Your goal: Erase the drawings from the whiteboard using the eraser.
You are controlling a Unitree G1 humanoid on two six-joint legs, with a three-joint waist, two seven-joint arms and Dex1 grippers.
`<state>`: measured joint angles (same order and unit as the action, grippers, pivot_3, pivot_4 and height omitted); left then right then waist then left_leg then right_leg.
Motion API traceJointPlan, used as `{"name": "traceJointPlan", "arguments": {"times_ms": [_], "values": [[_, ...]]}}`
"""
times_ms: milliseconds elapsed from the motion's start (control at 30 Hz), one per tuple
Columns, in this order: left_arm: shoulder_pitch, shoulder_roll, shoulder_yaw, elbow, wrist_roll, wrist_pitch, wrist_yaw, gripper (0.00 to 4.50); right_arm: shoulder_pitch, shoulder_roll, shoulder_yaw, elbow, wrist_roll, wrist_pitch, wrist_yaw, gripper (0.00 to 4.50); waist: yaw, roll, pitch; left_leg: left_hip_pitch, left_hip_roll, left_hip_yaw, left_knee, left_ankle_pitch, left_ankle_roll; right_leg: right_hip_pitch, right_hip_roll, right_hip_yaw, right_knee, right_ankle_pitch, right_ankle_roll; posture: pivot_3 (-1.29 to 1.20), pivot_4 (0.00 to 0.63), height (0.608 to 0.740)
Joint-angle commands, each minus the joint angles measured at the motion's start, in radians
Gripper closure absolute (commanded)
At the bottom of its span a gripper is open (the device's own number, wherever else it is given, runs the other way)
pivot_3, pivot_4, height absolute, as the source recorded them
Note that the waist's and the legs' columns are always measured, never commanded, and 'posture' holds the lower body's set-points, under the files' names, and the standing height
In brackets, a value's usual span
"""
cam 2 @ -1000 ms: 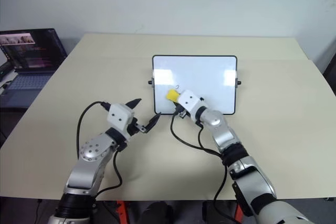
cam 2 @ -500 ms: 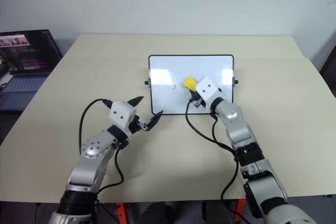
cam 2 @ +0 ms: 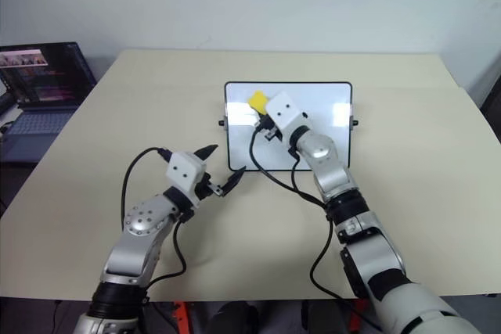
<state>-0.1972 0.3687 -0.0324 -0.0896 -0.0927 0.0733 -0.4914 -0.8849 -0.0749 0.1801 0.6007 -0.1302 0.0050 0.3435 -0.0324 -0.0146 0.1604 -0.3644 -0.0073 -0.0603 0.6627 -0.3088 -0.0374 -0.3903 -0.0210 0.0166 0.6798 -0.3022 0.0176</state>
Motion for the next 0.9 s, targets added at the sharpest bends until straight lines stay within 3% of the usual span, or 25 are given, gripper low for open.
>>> {"name": "traceJointPlan", "arguments": {"times_ms": [33, 467, 667, 900], "values": [[0.004, 0.001, 0.008, -0.037, -0.002, -0.021, 0.003, 0.0, -0.043, 0.014, 0.006, 0.079, -0.014, -0.078, -0.02, 3.11, 0.0, 0.0, 0.0, 0.0, 0.0, 0.0, 0.0, 0.0, 0.0, 0.0, 0.0, 0.0, 0.0, 0.0, 0.0, 0.0, 0.15, 0.74], [0.012, 0.004, 0.014, -0.055, -0.006, -0.008, 0.005, 0.0, -0.094, 0.026, 0.011, 0.274, -0.037, -0.169, -0.045, 3.11, -0.001, 0.0, 0.0, 0.001, 0.0, 0.0, 0.0, 0.0, 0.0, 0.0, 0.0, 0.0, 0.001, 0.0, 0.0, 0.0, 0.15, 0.74], [0.002, 0.007, 0.016, -0.045, -0.006, -0.008, 0.003, 0.0, -0.048, 0.042, 0.029, 0.239, -0.052, -0.166, -0.033, 3.11, -0.002, 0.0, 0.0, 0.001, 0.0, 0.0, 0.0, 0.0, 0.0, 0.0, 0.0, 0.001, 0.001, 0.0, 0.0, 0.0, 0.15, 0.74], [0.009, 0.006, 0.017, -0.053, -0.005, -0.004, 0.008, 0.0, 0.112, 0.032, 0.089, 0.085, -0.08, -0.115, 0.004, 3.11, 0.0, 0.0, 0.0, 0.001, 0.0, 0.0, 0.0, 0.0, 0.0, 0.0, 0.0, 0.0, 0.001, 0.0, 0.0, 0.0, 0.15, 0.74]]}}
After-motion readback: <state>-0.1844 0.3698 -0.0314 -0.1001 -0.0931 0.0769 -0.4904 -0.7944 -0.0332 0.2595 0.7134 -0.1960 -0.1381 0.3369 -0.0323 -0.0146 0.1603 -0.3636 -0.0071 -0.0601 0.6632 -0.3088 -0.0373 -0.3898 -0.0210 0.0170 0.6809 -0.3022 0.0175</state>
